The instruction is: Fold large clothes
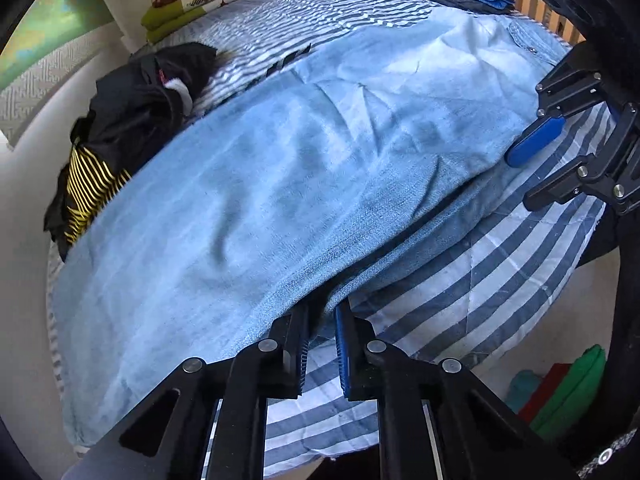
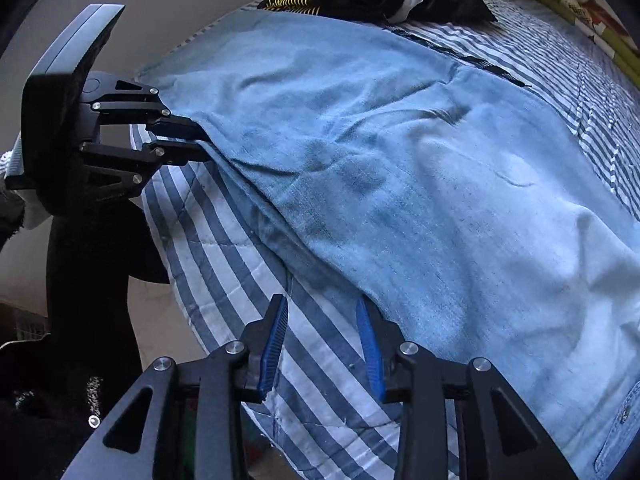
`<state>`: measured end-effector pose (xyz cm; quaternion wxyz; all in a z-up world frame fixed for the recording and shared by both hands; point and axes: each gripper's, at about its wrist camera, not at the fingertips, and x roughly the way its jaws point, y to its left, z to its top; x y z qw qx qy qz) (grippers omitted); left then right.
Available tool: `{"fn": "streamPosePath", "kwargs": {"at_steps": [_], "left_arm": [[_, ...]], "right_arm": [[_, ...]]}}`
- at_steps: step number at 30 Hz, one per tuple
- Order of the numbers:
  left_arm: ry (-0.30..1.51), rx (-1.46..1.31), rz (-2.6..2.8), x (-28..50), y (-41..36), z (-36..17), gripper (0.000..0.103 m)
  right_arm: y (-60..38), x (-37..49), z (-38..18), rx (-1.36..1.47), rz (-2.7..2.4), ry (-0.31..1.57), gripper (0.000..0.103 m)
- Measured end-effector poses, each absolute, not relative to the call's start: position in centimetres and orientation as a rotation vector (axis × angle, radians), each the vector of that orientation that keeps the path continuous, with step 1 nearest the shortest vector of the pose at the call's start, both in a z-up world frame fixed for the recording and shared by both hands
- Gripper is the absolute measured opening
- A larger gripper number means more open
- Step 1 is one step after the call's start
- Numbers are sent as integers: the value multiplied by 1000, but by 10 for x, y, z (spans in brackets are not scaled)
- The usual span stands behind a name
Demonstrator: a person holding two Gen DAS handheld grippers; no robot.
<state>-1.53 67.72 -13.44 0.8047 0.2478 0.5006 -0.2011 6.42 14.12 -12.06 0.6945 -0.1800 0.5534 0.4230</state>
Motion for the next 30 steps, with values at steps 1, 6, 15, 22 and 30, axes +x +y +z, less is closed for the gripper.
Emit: {"fn": "streamPosePath", "kwargs": {"at_steps": [1, 6, 15, 22, 30], "left_arm": [[1059, 540, -429, -17, 677, -130, 11], [1018, 547, -421, -23, 678, -109, 11], [998, 557, -425, -28, 679, -98, 11], [1014, 531, -423, -24, 681, -116, 10], [1002, 528, -426, -13, 682, -118, 11]], "right_arm": [[145, 62, -120, -418, 931, 1217, 33], [155, 63, -112, -462, 907, 1156, 33], [162, 50, -69, -550, 909, 975, 51], [204, 54, -104, -694, 948, 1033, 53], [208, 81, -112, -670, 892, 1111, 8]]}}
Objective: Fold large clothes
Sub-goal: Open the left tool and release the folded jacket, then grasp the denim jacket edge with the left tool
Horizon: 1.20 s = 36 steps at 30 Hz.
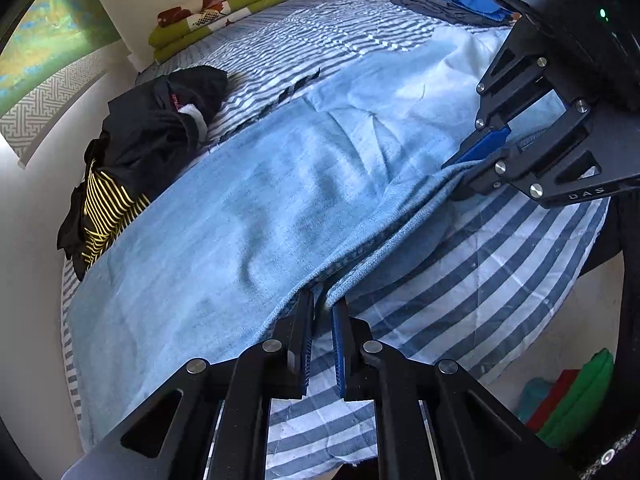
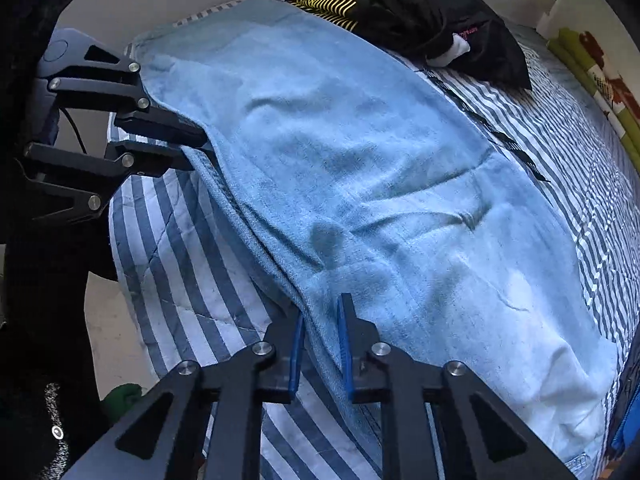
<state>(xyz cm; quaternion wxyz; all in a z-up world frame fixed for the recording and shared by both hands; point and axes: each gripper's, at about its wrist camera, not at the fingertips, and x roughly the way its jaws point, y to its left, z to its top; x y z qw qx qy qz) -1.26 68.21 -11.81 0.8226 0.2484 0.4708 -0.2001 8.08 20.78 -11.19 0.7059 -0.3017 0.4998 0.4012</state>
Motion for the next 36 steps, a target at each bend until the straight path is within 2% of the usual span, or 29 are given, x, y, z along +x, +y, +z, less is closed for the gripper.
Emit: {"fn": "streamPosePath", "kwargs": {"at_steps": [2, 5, 7, 9, 18, 21, 25, 27, 29, 30, 32, 33, 34, 35, 36], "left_arm": [[998, 533, -423, -13, 682, -114, 13], [974, 522, -410, -22, 684, -100, 26], [952, 508, -416, -32, 687, -90, 59], [923, 517, -390, -42, 693, -86, 67], [929, 656, -321, -18, 697, -112, 67], [986, 634, -304, -5, 706, -126, 16], [984, 540, -333, -27, 724, -122, 16], [1017, 542, -352, -41, 730, -134, 17], [1033, 572, -343, -49, 731, -148, 20], [1043, 577, -341, -50, 731, -152, 24], [1066, 533, -334, -49, 737, -151, 43], [1071, 485, -336, -49, 743, -146, 56], [1064, 439, -339, -50, 750, -138, 63], [1054, 395, -346, -51, 759, -128, 65], [1044, 352, -351, -53, 770, -118, 66]], "right_arm": [[209, 79, -104, -688, 867, 1071, 6], [209, 74, -91, -686, 842, 1036, 5], [208, 73, -82, -671, 833, 1022, 5], [205, 72, -75, -655, 824, 1011, 5], [215, 55, -73, -717, 798, 964, 5], [213, 52, -71, -718, 766, 942, 5], [211, 30, -68, -700, 756, 893, 5], [208, 17, -88, -653, 801, 977, 5], [215, -2, -119, -739, 795, 979, 5], [217, -4, -127, -757, 774, 980, 7], [220, 3, -132, -723, 752, 1028, 9], [218, 8, -129, -698, 756, 1047, 10], [216, 13, -125, -672, 766, 1062, 13], [210, 17, -118, -644, 771, 1062, 16], [204, 20, -112, -626, 772, 1062, 24]]}}
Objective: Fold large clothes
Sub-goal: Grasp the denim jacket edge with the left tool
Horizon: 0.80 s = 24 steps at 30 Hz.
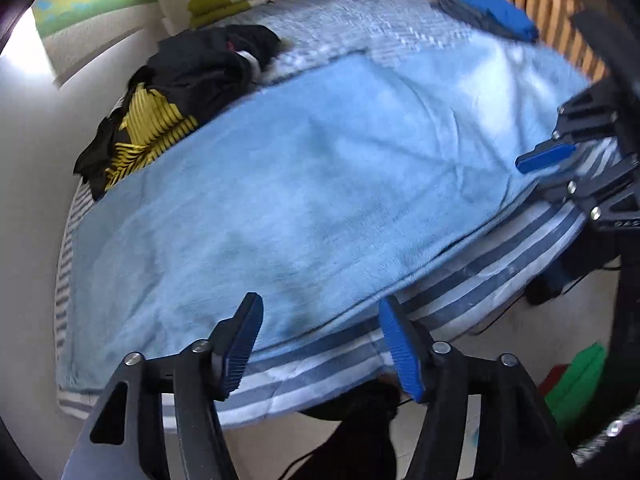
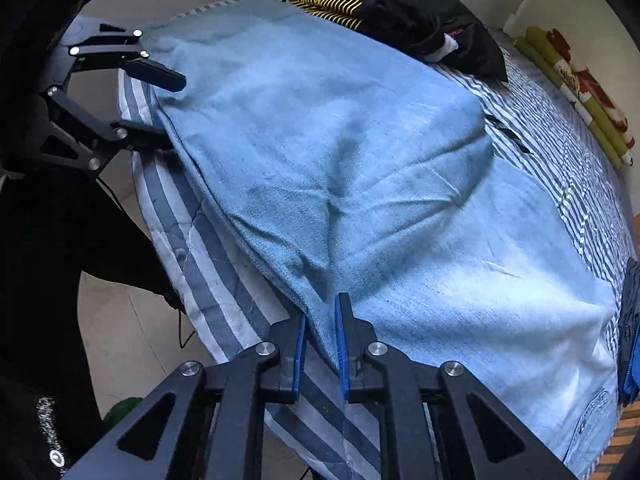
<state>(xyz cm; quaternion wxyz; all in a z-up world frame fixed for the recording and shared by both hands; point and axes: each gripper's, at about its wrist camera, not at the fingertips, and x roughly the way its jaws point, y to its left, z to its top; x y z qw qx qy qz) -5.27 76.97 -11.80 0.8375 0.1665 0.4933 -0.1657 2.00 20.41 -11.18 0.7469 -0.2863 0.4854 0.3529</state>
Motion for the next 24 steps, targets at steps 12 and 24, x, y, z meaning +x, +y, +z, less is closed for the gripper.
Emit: {"fn": "streamPosePath", "kwargs": {"at_steps": [12, 24], "left_arm": [[1202, -146, 203, 38, 1034, -108, 87], [1350, -208, 236, 52, 1064, -168, 87]], "right_arm": [[135, 48, -81, -312, 681, 1117, 31], [142, 45, -95, -323, 655, 1142, 31]]}}
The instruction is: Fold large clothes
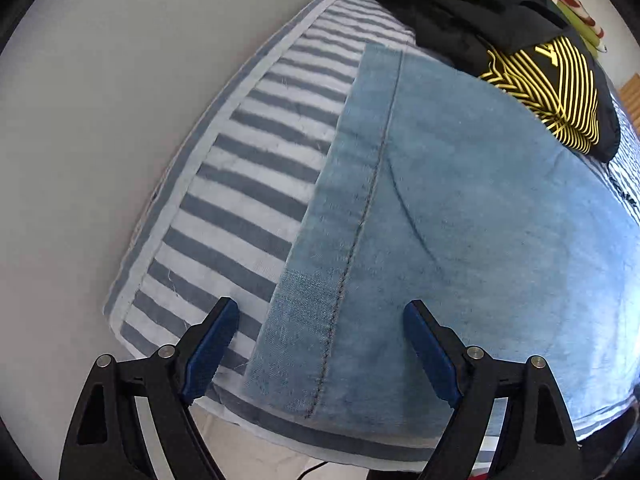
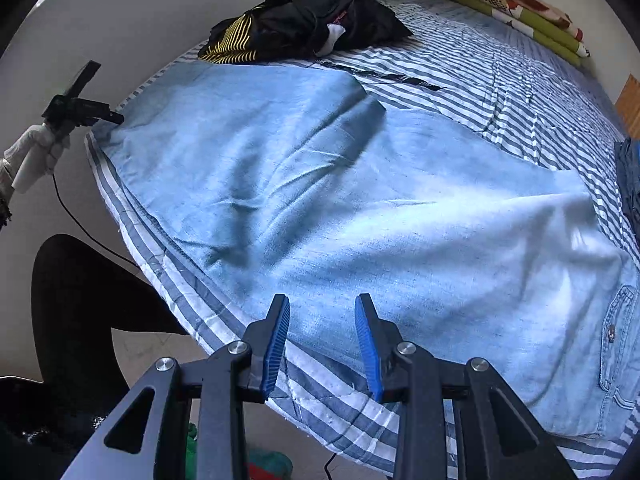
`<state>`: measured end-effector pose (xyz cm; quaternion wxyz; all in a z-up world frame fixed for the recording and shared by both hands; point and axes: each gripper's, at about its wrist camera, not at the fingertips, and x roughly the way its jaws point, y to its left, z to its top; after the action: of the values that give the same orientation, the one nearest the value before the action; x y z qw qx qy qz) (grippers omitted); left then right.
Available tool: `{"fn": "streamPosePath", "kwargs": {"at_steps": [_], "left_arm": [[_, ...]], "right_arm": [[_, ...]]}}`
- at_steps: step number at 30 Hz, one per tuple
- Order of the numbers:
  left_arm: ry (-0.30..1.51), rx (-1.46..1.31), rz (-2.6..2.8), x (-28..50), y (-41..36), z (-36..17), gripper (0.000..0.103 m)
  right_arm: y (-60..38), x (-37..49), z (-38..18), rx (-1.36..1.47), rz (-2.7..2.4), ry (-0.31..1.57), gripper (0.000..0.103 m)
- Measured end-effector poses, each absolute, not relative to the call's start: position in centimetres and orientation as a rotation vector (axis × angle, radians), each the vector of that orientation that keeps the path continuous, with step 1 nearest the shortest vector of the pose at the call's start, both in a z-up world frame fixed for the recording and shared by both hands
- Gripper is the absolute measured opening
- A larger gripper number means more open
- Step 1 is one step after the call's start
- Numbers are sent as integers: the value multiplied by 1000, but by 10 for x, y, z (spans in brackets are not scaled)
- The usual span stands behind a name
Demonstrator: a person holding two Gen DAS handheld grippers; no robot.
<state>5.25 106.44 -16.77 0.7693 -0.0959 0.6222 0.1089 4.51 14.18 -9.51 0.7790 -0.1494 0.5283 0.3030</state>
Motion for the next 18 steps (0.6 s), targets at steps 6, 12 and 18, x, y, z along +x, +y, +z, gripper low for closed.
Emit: {"fn": "streamPosePath", "kwargs": {"at_steps": [6, 12, 18], "left_arm": [[1294, -199, 215, 39, 1050, -166, 62], [1226, -139, 248, 28, 1019, -149, 35], [1083, -207, 169, 34, 983, -90, 34]], "right_arm": [[149, 43, -95, -342, 670, 1128, 31], [109, 62, -79, -192, 586, 1126, 31], [25, 84, -62, -53, 360, 1110, 31]]}}
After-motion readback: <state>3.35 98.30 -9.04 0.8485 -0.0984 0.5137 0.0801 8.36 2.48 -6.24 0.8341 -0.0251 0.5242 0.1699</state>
